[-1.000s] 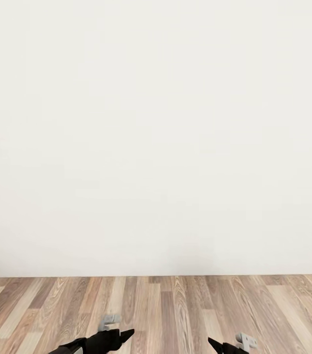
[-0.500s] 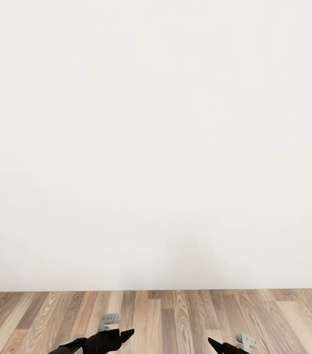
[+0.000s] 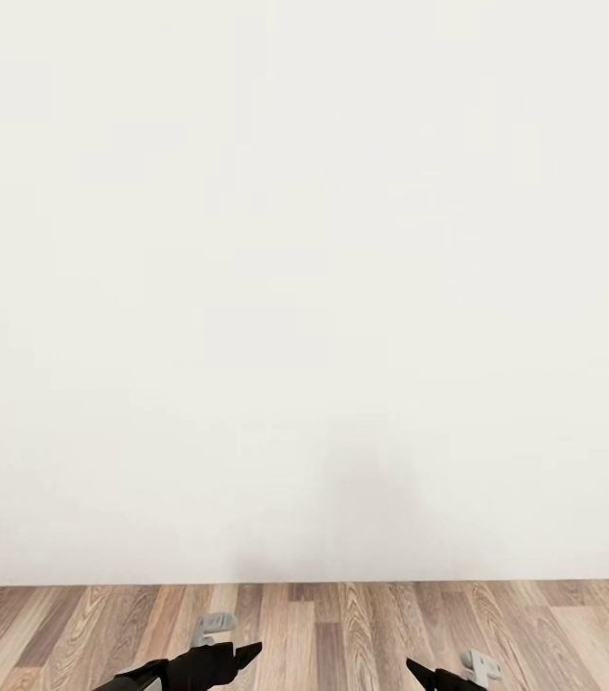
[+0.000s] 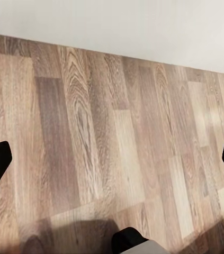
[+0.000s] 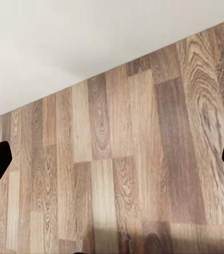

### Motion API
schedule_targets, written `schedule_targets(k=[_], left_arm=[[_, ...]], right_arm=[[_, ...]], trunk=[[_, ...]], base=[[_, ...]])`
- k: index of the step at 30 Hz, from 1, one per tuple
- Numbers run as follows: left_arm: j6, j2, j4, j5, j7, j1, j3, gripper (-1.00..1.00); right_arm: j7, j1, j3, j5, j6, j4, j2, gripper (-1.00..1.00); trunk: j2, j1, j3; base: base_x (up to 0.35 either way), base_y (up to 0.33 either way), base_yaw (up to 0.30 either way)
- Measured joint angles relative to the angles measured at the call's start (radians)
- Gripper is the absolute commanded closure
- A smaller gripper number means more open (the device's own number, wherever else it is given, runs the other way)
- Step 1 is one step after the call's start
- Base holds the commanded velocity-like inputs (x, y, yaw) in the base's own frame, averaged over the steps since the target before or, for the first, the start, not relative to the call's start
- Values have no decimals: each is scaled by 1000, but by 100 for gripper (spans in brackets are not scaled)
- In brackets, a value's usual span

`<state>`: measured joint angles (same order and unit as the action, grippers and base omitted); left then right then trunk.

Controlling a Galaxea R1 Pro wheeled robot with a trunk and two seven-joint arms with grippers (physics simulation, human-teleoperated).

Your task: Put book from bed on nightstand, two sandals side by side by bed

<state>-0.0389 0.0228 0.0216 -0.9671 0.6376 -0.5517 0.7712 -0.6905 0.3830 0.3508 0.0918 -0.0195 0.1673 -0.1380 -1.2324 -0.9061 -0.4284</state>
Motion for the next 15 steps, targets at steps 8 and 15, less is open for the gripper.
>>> schedule_targets(k=[8,15], left_arm=[[0,0,0,0,0,0,1,-100],[0,0,0,0,0,0,0,-100]], right_arm=[[0,0,2,0,0,0,-1,-100],[0,0,1,0,0,-1,-1,-100]], trunk=[[0,0,0],[0,0,0]], base=[[3,0,0],[172,0,0]])
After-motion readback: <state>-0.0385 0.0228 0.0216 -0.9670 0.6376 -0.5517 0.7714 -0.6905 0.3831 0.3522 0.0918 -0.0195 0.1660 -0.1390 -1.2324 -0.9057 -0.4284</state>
